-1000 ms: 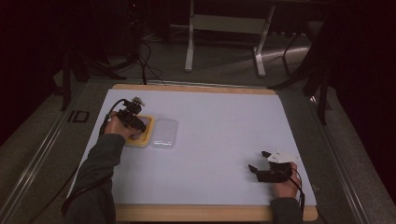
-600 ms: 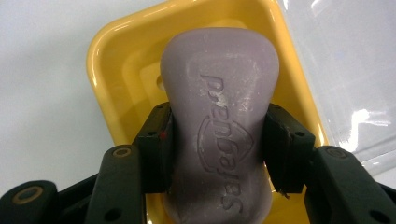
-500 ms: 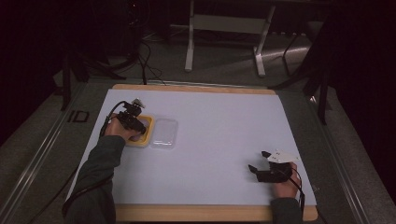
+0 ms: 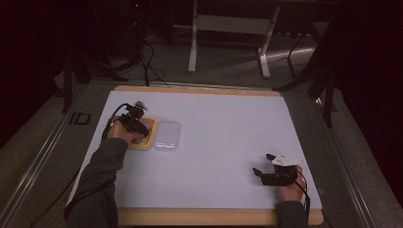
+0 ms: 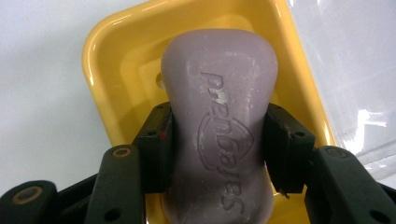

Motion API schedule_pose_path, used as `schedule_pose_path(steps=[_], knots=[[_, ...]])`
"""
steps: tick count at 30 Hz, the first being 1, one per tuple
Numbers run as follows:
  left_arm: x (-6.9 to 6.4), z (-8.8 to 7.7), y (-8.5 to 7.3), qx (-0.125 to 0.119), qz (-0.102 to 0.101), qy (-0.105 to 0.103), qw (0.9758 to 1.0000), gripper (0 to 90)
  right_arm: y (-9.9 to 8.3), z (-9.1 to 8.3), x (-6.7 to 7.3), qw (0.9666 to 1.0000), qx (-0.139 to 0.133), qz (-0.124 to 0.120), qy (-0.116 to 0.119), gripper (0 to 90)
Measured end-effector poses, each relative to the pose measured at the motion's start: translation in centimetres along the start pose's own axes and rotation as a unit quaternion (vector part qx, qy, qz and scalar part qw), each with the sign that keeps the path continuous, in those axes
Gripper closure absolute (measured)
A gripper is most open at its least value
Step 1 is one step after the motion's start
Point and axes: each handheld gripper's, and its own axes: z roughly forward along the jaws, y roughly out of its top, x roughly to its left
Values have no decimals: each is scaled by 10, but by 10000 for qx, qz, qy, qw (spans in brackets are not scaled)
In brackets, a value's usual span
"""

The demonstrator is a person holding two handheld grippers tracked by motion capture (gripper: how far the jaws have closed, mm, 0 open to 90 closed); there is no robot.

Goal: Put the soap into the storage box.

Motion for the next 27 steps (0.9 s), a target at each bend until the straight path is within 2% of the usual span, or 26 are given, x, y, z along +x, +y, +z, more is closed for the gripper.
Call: schedule_pose_path(steps=[9, 27], knots=[[-1, 2, 1, 23, 20, 54, 10000, 492, 0, 0, 0, 10000, 1, -2, -5, 189], [1, 2, 0, -29, -57, -65, 10000, 434, 0, 0, 0, 10000, 2, -6, -9, 189]])
